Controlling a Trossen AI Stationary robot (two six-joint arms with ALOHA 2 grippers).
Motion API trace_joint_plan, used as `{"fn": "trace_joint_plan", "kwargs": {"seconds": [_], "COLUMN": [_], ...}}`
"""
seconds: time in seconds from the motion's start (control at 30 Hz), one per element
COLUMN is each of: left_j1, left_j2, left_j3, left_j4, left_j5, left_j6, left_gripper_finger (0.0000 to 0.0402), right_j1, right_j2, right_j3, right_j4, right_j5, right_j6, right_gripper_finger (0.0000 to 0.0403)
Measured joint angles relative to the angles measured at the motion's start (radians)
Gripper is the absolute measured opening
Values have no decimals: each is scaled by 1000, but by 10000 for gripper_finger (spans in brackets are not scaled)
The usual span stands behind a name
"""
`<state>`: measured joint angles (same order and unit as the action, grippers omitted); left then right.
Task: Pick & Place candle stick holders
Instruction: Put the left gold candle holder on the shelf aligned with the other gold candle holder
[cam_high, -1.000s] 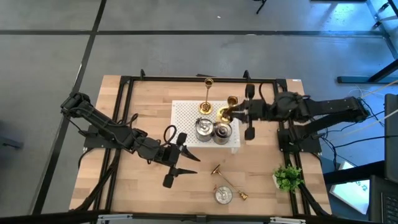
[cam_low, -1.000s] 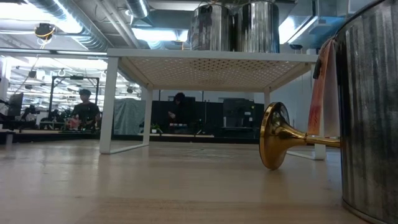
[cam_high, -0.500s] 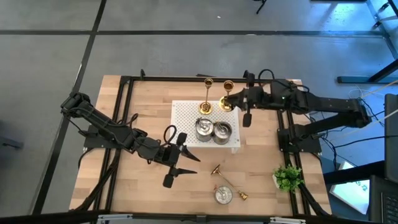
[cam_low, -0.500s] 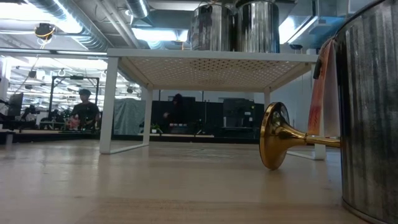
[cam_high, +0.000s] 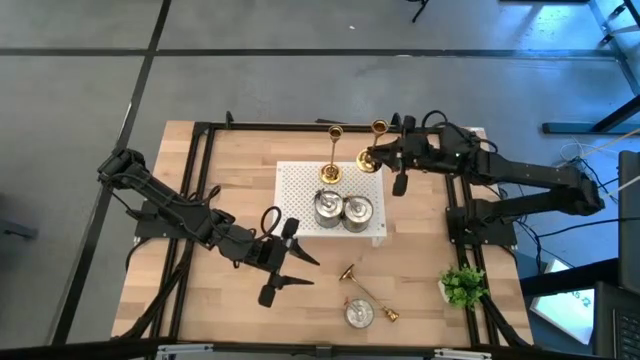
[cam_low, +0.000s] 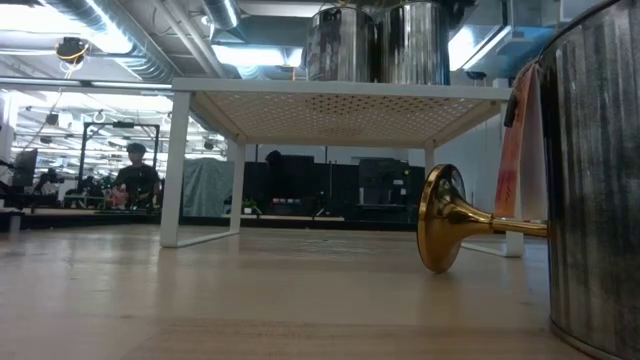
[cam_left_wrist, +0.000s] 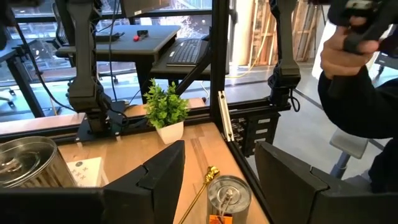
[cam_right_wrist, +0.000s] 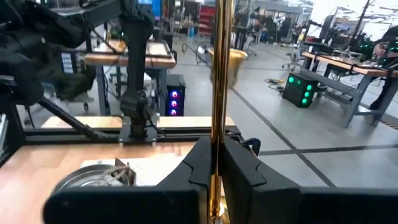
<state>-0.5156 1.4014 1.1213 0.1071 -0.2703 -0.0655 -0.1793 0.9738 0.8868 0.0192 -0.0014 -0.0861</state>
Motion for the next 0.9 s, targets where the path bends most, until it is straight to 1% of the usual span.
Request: {"fn": "trace_joint_plan", "kwargs": {"seconds": [0.17,0.3,0.43,0.5,0.6,0.73,0.8,0.9], "left_j1": [0,0,4,5,12,14,14,14], "left_j2": [0,0,3,5,13,30,45,73], "left_j3": [0,0,0,0,0,0,0,0], "left_j4": [1,-1,1,1,1,17,38,73], "left_j5": [-9,-49,-87,-103,-115,-139,-141,-140], "left_j6": [9,27,54,59,17,-44,-55,-62], "left_gripper_finger": [193,191,193,193,192,192,193,193], "right_j1": [-40,-44,-53,-62,-84,-123,-144,-172], "right_j2": [-45,-50,-45,-45,-38,-12,-5,-4], "right_j3": [-139,-211,-206,-205,-205,-204,-210,-256], "right_j4": [150,243,242,231,206,146,108,165], "right_j5": [-6,-2,-10,-50,-106,-110,-135,-185], "right_j6": [47,54,24,17,-8,-15,-15,-19], "right_gripper_finger": [20,20,20,20,21,21,21,21]}}
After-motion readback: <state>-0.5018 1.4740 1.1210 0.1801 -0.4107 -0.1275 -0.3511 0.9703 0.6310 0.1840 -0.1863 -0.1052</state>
